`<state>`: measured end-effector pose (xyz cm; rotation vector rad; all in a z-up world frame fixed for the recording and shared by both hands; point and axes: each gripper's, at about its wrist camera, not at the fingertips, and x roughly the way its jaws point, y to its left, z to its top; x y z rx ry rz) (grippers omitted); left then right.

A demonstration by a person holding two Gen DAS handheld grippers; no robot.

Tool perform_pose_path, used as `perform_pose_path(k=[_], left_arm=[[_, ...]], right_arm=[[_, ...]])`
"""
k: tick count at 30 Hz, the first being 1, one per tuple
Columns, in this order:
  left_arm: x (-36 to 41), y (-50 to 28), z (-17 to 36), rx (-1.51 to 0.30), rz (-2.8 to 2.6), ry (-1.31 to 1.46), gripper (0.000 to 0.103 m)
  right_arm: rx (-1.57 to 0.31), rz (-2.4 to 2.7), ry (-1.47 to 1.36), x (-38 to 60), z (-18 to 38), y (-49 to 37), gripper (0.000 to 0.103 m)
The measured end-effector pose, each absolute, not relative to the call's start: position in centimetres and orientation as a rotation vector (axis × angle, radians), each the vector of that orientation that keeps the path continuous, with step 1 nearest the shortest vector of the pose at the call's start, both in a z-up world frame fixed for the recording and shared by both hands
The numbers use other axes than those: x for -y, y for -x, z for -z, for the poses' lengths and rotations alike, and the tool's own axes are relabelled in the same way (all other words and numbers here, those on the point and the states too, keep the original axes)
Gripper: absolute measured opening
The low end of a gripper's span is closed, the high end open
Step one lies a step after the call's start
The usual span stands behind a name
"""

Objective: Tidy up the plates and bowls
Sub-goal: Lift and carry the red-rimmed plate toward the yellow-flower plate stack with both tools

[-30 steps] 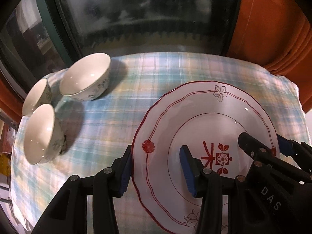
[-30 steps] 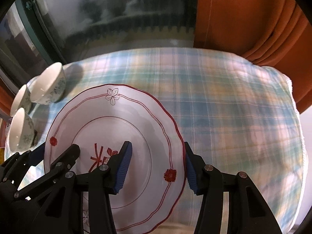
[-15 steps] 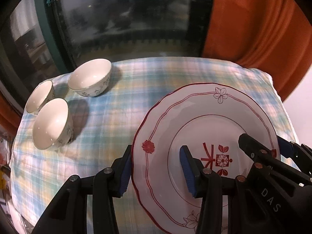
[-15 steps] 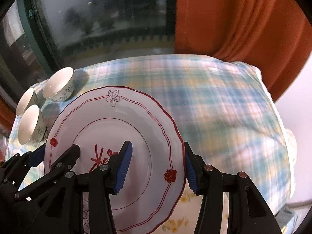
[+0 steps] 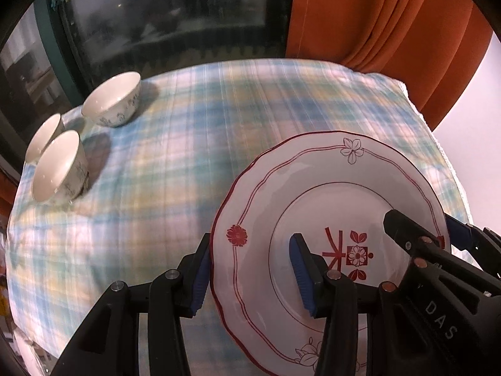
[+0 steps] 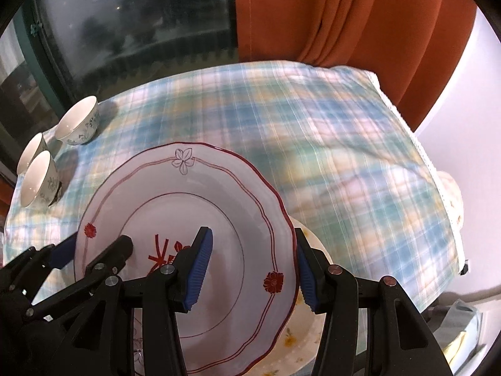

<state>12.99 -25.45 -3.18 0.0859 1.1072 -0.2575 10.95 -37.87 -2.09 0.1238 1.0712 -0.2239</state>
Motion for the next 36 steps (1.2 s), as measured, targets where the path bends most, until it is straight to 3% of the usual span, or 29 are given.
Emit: perform_pose_path(k=[14,36], left_arm=[[30.9,-9.7,6.9,-1.196,0.178,-0.062,0.048],[31.6,-8.2,8.4,-1.185,0.039,0.004,0.049]], right_arm=[[-1.175,0.145,-0.083,43.8,6.0,-7.9,0.055],[-1.172,-0.020,-0.037,45.3,8.0,-7.9,0.055]])
